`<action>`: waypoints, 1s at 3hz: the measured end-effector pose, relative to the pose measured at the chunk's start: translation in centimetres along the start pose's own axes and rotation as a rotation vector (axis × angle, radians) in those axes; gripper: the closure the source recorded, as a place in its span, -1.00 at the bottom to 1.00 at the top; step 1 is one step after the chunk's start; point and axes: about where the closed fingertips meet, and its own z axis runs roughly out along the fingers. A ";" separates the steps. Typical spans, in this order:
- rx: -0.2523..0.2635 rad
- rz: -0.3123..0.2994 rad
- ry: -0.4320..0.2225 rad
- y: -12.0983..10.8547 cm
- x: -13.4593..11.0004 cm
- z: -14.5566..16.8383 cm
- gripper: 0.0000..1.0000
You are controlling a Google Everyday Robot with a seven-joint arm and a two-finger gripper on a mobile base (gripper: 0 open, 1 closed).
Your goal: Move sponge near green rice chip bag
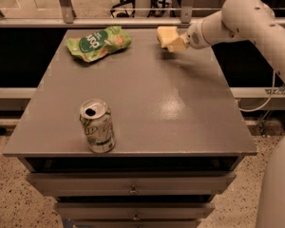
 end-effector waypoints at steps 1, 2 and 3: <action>-0.071 -0.071 -0.020 3.3 -2.6 1.7 1.00; -0.132 -0.130 -0.003 6.4 -3.6 3.4 1.00; -0.174 -0.183 0.034 8.7 -3.5 4.2 0.67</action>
Offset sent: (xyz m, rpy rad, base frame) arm -0.0107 0.1213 0.0047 -0.0597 -0.0021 0.2834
